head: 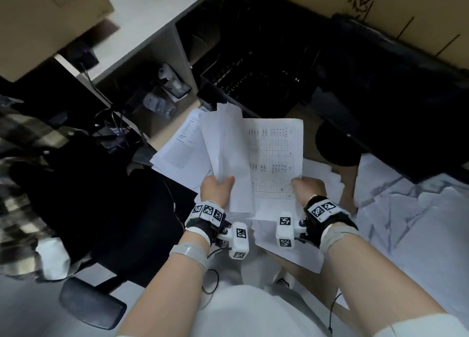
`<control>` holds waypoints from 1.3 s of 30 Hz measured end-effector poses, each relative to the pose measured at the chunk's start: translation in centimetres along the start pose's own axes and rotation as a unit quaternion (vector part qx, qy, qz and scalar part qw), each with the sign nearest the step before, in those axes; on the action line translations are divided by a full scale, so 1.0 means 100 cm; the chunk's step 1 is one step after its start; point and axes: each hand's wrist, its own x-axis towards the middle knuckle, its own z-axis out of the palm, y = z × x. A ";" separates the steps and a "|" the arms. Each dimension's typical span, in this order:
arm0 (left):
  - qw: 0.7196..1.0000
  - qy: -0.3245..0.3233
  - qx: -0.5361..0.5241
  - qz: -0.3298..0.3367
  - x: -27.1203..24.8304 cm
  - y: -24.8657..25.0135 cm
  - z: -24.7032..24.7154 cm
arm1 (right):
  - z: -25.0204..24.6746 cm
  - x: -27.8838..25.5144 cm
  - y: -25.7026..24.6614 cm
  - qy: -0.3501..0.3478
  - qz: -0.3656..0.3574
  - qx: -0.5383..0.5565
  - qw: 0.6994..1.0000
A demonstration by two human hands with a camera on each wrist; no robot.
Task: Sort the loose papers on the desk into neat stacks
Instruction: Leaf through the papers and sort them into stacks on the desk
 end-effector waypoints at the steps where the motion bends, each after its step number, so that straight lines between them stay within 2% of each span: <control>1: 1.000 0.014 0.001 -0.006 0.012 -0.002 -0.012 | 0.015 0.003 -0.008 -0.013 0.002 -0.013 1.000; 8: 0.996 0.078 0.029 -0.035 0.089 -0.015 -0.086 | 0.120 0.016 -0.063 -0.090 -0.006 -0.072 0.993; 14: 0.989 0.141 -0.014 -0.036 0.128 -0.020 -0.140 | 0.187 0.025 -0.100 -0.080 0.024 -0.026 0.996; 17: 0.989 0.139 -0.036 -0.034 0.139 -0.028 -0.161 | 0.224 0.035 -0.115 -0.087 0.044 0.003 0.995; 21: 0.993 0.111 -0.017 -0.046 0.147 -0.034 -0.168 | 0.262 0.041 -0.129 -0.145 0.069 0.021 0.987; 23: 0.992 0.106 -0.006 -0.062 0.151 -0.033 -0.163 | 0.264 0.037 -0.131 -0.130 0.071 0.026 0.989; 25: 0.993 0.097 -0.009 -0.061 0.155 -0.029 -0.155 | 0.256 0.027 -0.135 -0.095 0.026 0.038 0.994; 26: 0.994 0.091 -0.011 -0.066 0.157 -0.028 -0.150 | 0.252 0.025 -0.135 -0.101 -0.010 0.058 0.993; 28: 0.995 0.078 -0.015 -0.064 0.157 -0.024 -0.141 | 0.241 0.013 -0.143 -0.169 -0.053 0.129 0.976; 30: 0.996 0.069 -0.033 -0.044 0.156 -0.017 -0.132 | 0.234 0.006 -0.149 -0.238 -0.075 0.127 0.960; 32: 0.996 0.043 -0.072 -0.025 0.156 -0.011 -0.126 | 0.231 0.005 -0.151 -0.238 -0.092 0.112 0.960; 35: 0.993 0.013 -0.112 -0.025 0.155 -0.005 -0.126 | 0.225 0.009 -0.148 -0.207 -0.083 0.140 0.965; 39: 0.994 -0.001 -0.111 -0.023 0.159 -0.012 -0.130 | 0.219 0.014 -0.144 -0.196 -0.064 0.132 0.970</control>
